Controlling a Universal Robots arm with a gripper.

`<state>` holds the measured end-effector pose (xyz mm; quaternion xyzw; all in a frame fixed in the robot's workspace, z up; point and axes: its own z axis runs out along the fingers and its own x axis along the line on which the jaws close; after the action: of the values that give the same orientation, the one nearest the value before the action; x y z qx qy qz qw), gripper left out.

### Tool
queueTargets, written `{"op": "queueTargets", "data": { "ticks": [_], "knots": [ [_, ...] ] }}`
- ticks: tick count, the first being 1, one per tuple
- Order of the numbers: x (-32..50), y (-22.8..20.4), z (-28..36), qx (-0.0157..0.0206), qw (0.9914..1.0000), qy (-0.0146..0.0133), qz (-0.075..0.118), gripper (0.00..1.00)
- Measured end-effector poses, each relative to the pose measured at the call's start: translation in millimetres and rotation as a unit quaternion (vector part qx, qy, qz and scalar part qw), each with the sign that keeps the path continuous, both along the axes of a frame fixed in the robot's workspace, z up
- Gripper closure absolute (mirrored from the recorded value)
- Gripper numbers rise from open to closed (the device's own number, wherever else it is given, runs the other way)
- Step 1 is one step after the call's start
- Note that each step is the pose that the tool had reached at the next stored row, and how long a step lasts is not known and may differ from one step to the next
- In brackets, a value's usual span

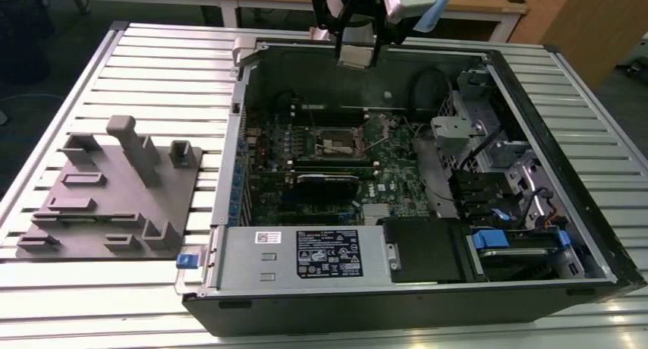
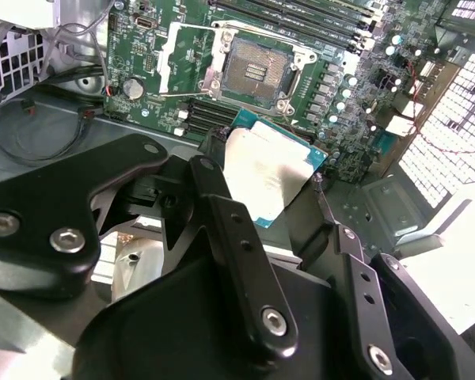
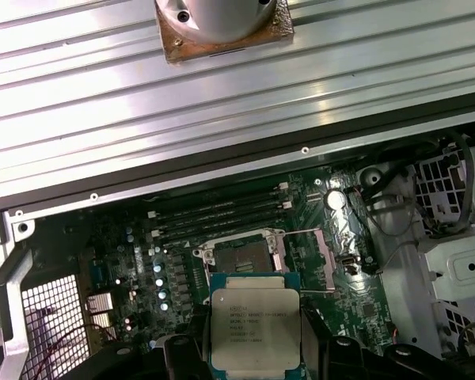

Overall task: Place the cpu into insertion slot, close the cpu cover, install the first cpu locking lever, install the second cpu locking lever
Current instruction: 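Place the cpu into insertion slot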

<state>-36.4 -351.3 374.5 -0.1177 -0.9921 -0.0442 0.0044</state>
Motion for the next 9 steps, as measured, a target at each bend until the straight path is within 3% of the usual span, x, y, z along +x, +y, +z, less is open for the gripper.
{"op": "queueTargets", "data": {
  "ticks": [9],
  "knots": [
    [0.0,0.0,0.0,0.0,0.99999,0.0,-0.004,0.46]
  ]
}}
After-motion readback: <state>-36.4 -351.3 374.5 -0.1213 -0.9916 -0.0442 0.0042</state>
